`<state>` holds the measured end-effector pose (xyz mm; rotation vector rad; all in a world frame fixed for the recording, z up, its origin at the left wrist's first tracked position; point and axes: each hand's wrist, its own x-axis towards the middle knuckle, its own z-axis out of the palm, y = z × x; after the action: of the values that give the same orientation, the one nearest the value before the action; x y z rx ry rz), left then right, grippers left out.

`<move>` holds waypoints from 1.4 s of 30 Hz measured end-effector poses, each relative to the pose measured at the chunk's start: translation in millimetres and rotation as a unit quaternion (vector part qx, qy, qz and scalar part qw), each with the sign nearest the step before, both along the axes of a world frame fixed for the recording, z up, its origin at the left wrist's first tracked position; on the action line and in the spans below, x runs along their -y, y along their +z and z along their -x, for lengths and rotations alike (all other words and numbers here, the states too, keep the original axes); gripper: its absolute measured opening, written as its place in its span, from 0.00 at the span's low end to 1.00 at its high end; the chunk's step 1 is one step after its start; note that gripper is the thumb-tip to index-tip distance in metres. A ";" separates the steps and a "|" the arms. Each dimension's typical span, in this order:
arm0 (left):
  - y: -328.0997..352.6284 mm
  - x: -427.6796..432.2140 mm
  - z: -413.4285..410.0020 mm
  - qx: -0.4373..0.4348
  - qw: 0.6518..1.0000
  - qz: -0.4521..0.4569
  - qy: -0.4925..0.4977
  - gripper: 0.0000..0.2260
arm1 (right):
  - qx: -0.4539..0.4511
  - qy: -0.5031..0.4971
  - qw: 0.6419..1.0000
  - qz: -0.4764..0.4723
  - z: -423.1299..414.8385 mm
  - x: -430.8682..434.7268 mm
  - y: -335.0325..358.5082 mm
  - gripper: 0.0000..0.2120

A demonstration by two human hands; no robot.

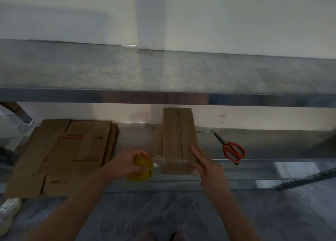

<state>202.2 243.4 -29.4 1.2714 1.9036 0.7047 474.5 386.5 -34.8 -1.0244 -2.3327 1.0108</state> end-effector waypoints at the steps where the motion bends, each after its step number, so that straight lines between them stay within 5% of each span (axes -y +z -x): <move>1: 0.2 0.9 -0.4 0.003 1.000 0.003 0.000 0.17 | 0.006 0.002 1.000 0.001 0.4 -0.2 2.1 0.29; 7: 3.7 4.1 2.5 0.042 0.999 -0.009 0.018 0.15 | 0.014 0.008 1.000 -0.004 5.8 -1.5 0.2 0.29; 15: -7.1 1.4 8.8 -0.061 0.997 0.020 0.037 0.16 | -0.006 -0.005 0.999 0.051 22.5 -5.0 -36.6 0.29; 31: -9.1 2.0 -13.2 -0.047 0.997 0.029 0.045 0.14 | 0.056 0.021 0.989 -0.135 -11.8 -3.6 -46.2 0.28; 37: -5.1 4.0 -24.5 -0.055 0.992 0.053 0.100 0.15 | 0.177 -0.033 0.957 -0.227 -60.7 -71.3 -59.8 0.26; 42: -0.8 2.6 -36.2 -0.066 0.986 0.075 0.133 0.15 | 0.274 -0.030 0.946 -0.171 -98.0 -153.5 -86.7 0.24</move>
<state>238.4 240.7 -30.2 1.0027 2.2166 0.6083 572.4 540.0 -121.5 -1.3433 -2.7512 0.2852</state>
